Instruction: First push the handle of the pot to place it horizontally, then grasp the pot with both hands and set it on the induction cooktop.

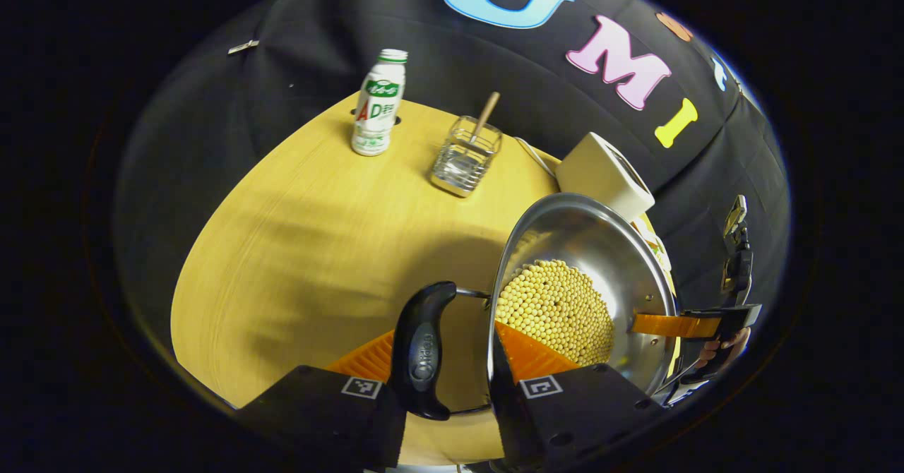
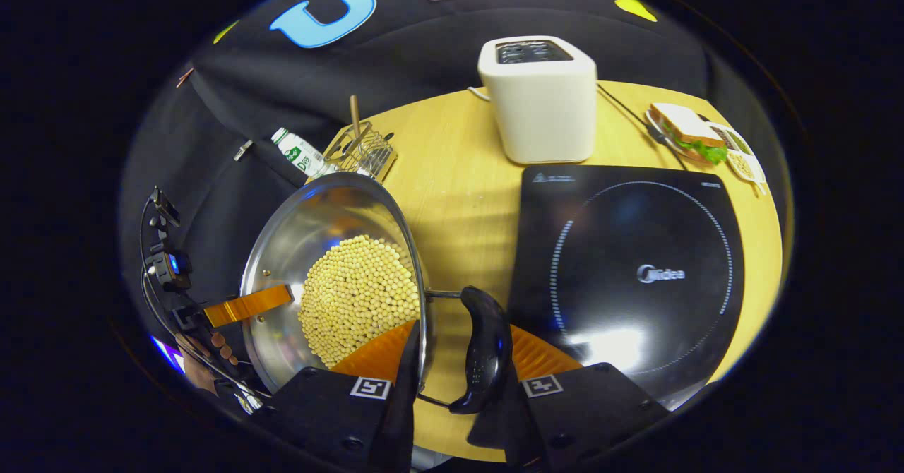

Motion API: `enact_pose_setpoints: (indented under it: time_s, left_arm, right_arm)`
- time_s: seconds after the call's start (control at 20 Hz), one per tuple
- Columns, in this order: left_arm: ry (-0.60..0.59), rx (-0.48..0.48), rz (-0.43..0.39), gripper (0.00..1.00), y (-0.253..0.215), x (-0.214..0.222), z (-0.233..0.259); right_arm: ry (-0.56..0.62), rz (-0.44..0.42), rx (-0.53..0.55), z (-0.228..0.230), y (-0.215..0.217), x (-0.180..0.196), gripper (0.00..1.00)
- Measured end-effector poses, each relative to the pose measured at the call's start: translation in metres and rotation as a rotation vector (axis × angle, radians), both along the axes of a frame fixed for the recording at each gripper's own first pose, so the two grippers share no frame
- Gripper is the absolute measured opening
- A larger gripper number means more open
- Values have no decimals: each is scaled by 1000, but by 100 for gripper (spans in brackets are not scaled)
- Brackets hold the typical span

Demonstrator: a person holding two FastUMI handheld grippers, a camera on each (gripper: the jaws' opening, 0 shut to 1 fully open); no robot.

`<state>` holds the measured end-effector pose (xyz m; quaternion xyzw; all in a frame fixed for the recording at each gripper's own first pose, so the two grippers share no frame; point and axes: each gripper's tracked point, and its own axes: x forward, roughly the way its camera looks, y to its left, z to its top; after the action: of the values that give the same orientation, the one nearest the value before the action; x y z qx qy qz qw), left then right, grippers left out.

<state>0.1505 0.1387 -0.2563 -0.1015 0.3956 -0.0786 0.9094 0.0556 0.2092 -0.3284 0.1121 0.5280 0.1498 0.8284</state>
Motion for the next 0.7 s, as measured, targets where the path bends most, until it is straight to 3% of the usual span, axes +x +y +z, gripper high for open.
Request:
enact_pose_setpoints:
  time_s: [0.1,0.15,0.2,0.3,0.7]
  left_arm:
    - [0,-1,-17,56,-31,-4,8]
    - [1,-2,-31,56,-47,-3,10]
    - [4,-5,-44,56,-63,-3,10]
    - [12,-11,-66,56,-95,0,11]
    - [34,-10,-136,56,-202,25,0]
  right_arm:
    - [4,-15,1,9,-28,-2,48]
    - [2,-26,1,16,-44,-1,52]
    - [-3,-38,-1,20,-59,1,48]
    - [-18,-66,-9,27,-90,6,52]
    - [-18,-147,-24,33,-200,27,52]
